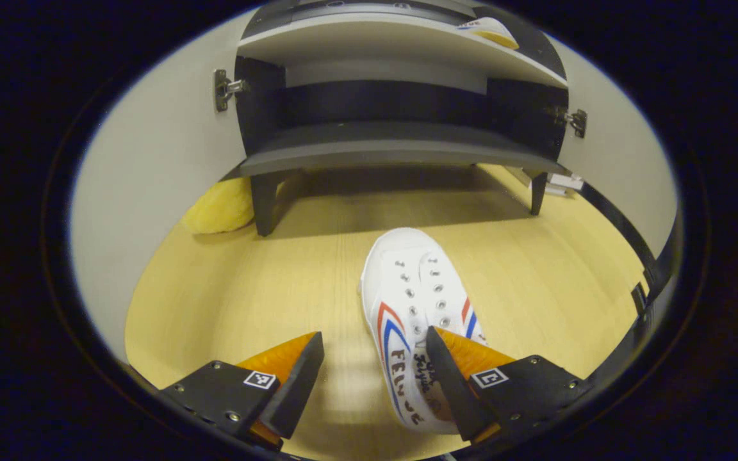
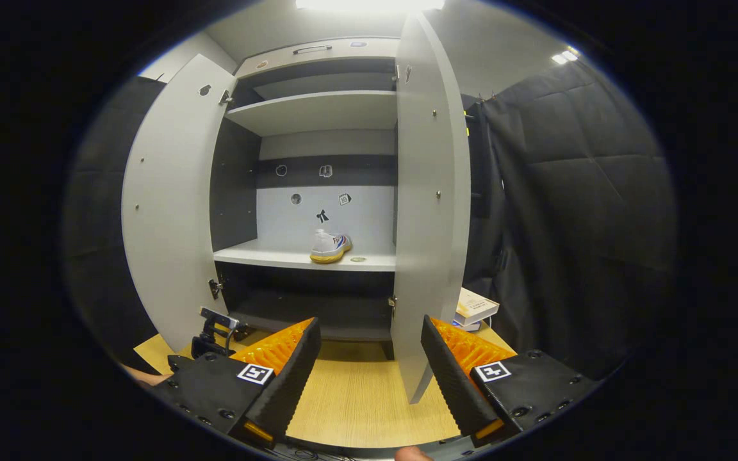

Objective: Grab one shoe with the right hand and put it into the shoe cabinet, grab the other shoe with the left hand and put it into the shoe cabinet; then close the right door with the right hand and the left door with the left hand.

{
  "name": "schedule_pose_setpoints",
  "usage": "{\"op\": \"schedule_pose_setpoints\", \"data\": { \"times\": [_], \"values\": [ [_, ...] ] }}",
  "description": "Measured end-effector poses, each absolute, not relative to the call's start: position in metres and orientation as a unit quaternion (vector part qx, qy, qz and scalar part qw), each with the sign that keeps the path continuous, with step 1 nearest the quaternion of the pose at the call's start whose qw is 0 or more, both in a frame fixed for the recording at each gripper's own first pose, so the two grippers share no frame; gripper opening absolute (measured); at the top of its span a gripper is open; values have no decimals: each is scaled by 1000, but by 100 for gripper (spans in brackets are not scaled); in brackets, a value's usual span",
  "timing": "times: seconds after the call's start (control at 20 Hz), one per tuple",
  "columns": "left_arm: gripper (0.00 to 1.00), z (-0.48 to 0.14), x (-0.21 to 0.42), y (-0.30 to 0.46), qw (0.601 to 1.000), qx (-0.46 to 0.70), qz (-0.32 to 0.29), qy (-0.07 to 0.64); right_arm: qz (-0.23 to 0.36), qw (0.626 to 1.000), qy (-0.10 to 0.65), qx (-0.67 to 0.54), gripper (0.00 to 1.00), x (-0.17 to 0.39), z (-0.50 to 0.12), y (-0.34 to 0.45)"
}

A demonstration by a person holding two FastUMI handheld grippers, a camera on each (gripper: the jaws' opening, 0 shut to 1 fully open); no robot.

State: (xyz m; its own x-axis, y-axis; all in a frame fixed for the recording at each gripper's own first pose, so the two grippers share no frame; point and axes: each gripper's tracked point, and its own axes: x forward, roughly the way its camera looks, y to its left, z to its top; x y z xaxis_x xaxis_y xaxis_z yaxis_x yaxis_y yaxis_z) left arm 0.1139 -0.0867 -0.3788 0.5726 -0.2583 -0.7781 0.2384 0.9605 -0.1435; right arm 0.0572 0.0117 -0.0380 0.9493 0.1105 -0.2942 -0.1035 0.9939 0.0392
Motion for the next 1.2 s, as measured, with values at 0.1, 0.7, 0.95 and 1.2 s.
{"op": "schedule_pose_setpoints", "data": {
  "times": [0.1,0.7,0.95,1.2],
  "values": [
    [90,-382,111,-92,882,-36,-149,445,56,987,152,12,98,58,-40,13],
    [2,-372,125,-95,894,-45,-126,427,66,986,153,8,98,54,-40,19],
    [1,-350,132,-91,910,-25,-135,391,62,987,147,1,98,49,-33,18],
    [1,-290,143,-92,926,-34,-143,348,59,989,133,3,98,45,-20,19]
  ]
}}
